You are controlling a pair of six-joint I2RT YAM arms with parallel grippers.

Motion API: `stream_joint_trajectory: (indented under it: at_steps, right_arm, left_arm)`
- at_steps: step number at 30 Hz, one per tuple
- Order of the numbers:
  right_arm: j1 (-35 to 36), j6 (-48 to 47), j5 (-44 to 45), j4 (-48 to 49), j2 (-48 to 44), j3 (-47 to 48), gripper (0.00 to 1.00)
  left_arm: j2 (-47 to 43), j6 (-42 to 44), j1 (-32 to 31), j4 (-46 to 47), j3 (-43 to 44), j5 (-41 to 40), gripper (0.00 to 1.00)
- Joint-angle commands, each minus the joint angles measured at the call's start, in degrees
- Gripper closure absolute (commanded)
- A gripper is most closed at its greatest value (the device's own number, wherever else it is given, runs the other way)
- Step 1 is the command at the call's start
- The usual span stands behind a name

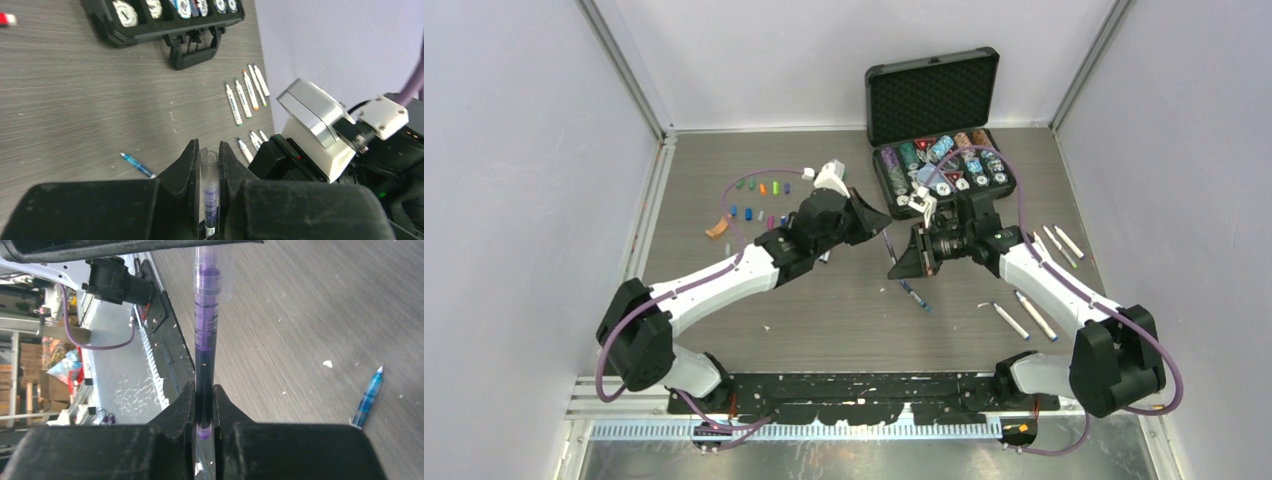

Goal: Open the pen caps
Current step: Open the pen cap from the pen, then place the pen cap at the center of the board.

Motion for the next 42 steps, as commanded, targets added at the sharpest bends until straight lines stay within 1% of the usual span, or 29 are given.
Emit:
stream_joint_trajectory:
  at_steps: [1,3,5,8,10,12,15,17,19,22,25,27,30,34,35,37,38,42]
  right_arm:
    - [3.7,-7.3,3.1,-5.2,0.8,3.3,1.0]
    - [4.9,-9.3,4.3,-7.3,1.7,4.1,1.0]
    - [5.2,-10.1,5.0,-8.3,2.9,4.5,1.0]
    - [5.3,-10.9,6.0,-9.5,4.0,5.2,1.0]
    - [5.3,-11.7,7.7,-10.4,4.2,5.8,1.0]
    - [5.3,-14.2,13.3,-12.7,4.1,6.9,1.0]
    - [5.2,-20.5,30.2,-17.1,4.1,7.1,1.0]
    - [5.2,-24.0,38.6,-18.2,4.4,6.7,1.0]
    - [5.2,-24.9,43.3,-18.1,4.6,6.0,1.0]
    - [4.7,-25.2,45.4,-18.8,6.2,6.5,1.0]
    - [4.2,-25.3,47.3,-19.1,8.8,6.8,1.0]
    - [4.1,-25.2,48.6,-19.4,10.9,6.9,1.0]
    - [3.6,-25.0,48.3,-20.6,13.4,7.7,1.0]
    - [2.2,-24.4,47.8,-20.2,13.6,7.7,1.0]
    - [1.7,-24.4,47.7,-20.1,13.7,7.6,1.0]
    - [0.7,-24.2,47.1,-20.1,14.1,7.5,1.0]
    - [0.4,-24.1,46.9,-20.1,14.4,7.5,1.0]
    - [0.3,-24.1,47.0,-20.2,16.2,7.7,0.98]
  left_arm:
    - [-4.1,6.1,7.8,-5.3,9.2,-11.4,1.0]
    - [-3.6,5.0,14.4,-6.9,12.6,-10.3,1.0]
    - [-2.7,5.6,18.7,-8.5,17.5,-9.1,1.0]
    - [-2.0,8.6,21.4,-10.2,21.8,-7.6,1.0]
    - [-2.6,11.2,22.0,-11.3,22.3,-6.4,1.0]
    - [-4.3,13.2,22.3,-13.5,20.2,-5.1,1.0]
    - [-8.1,14.2,24.2,-20.6,12.5,-2.3,1.0]
    - [-10.9,14.6,27.7,-25.0,7.0,0.6,1.0]
    - [-12.3,16.4,31.5,-28.8,2.9,4.9,1.0]
    - [-11.1,22.4,35.5,-35.2,1.5,9.7,1.0]
    - [-7.4,28.4,36.2,-42.0,3.6,9.4,1.0]
    - [-4.7,30.7,36.2,-43.6,4.2,8.8,1.0]
    - [-0.8,32.4,36.2,-44.2,4.2,6.2,1.0]
    - [5.4,34.2,36.2,-46.1,5.3,1.3,0.99]
    - [7.5,34.9,36.2,-46.7,6.0,-0.1,0.98]
    - [10.7,36.0,36.3,-47.2,7.4,-2.9,0.91]
    - [12.3,36.5,36.4,-47.6,8.4,-4.2,0.9]
    - [20.1,38.3,36.9,-50.5,14.1,-6.6,0.9]
